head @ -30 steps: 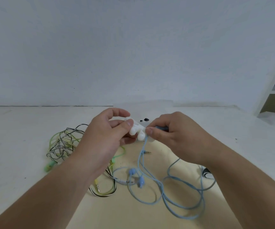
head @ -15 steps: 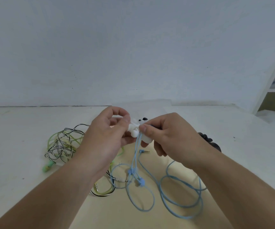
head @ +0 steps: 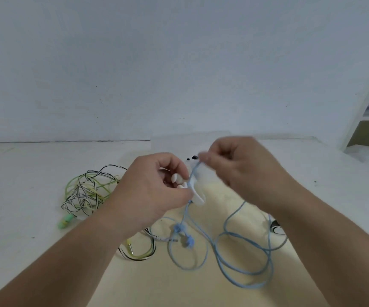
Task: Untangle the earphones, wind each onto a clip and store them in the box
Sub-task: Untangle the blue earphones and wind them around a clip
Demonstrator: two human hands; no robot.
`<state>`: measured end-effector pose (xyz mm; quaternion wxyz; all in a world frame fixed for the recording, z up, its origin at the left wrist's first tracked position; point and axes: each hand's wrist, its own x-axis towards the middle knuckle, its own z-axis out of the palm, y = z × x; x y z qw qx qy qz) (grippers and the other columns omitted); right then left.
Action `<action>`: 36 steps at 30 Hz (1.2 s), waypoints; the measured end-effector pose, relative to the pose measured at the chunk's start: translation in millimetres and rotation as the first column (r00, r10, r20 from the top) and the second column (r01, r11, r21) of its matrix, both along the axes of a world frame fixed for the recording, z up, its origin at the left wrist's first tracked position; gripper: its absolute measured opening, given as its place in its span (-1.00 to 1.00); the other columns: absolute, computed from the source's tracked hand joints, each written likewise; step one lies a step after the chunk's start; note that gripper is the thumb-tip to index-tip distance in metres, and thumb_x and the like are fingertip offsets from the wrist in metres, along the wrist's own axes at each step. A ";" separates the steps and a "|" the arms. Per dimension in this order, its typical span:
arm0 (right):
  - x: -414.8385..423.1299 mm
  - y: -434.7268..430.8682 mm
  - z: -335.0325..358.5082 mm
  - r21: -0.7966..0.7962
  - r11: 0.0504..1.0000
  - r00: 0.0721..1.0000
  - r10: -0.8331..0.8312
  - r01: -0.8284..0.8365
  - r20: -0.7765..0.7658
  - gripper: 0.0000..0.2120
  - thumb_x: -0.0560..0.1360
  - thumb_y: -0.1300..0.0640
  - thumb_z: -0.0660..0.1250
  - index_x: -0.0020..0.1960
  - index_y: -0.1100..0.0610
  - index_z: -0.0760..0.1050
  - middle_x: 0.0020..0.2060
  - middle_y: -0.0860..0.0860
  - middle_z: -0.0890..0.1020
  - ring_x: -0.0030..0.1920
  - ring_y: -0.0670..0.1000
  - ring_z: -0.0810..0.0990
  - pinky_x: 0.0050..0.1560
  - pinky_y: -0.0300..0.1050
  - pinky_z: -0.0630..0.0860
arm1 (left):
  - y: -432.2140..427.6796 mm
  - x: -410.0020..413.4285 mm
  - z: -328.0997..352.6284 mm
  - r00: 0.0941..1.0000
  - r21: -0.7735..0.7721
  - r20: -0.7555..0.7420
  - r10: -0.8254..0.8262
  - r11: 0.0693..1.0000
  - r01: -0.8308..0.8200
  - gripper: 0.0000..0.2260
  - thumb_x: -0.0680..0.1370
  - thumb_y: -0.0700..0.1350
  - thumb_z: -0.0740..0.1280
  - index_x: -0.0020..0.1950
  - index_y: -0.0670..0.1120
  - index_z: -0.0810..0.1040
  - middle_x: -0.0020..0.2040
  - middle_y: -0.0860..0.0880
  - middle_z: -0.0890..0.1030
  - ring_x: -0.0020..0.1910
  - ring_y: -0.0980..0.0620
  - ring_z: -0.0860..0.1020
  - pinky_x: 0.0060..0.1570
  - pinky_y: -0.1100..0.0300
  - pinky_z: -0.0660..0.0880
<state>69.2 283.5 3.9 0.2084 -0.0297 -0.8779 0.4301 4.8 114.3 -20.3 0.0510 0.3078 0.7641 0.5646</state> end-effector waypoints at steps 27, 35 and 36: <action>-1.8 26.9 2.6 -0.008 0.990 0.972 -0.142 0.143 -0.185 -0.77 0.60 -0.07 0.28 -0.01 0.05 0.62 -0.07 -0.10 0.69 -0.08 -0.24 0.62 -0.07 -0.43 0.40 | -9.0 -6.3 6.8 0.997 0.090 0.021 -0.079 0.993 0.077 -0.89 0.25 -0.21 0.41 -0.26 -0.06 0.61 -0.41 0.00 0.55 -0.46 0.08 0.39 -0.44 0.36 0.31; 2.1 15.7 -4.0 -0.088 0.948 0.893 0.318 -0.306 0.318 -0.85 0.51 -0.04 0.43 -0.07 0.04 0.67 -0.37 0.04 0.67 -0.26 -0.04 0.64 0.04 -0.13 0.49 | -8.3 -6.9 7.5 0.999 0.084 -0.025 -0.032 0.996 0.034 -0.83 0.23 -0.21 0.49 -0.23 -0.02 0.64 -0.40 -0.03 0.54 -0.44 0.06 0.42 -0.39 0.25 0.37; 2.8 18.3 -3.3 -0.116 0.952 0.909 0.304 -0.282 0.285 -0.87 0.52 0.06 0.43 -0.17 0.08 0.66 -0.45 0.07 0.60 -0.37 0.00 0.57 0.01 -0.11 0.53 | -8.8 -7.0 7.8 0.999 0.063 -0.044 -0.024 0.998 0.026 -0.80 0.25 -0.27 0.53 -0.24 -0.01 0.65 -0.39 -0.03 0.56 -0.43 0.07 0.45 -0.39 0.25 0.40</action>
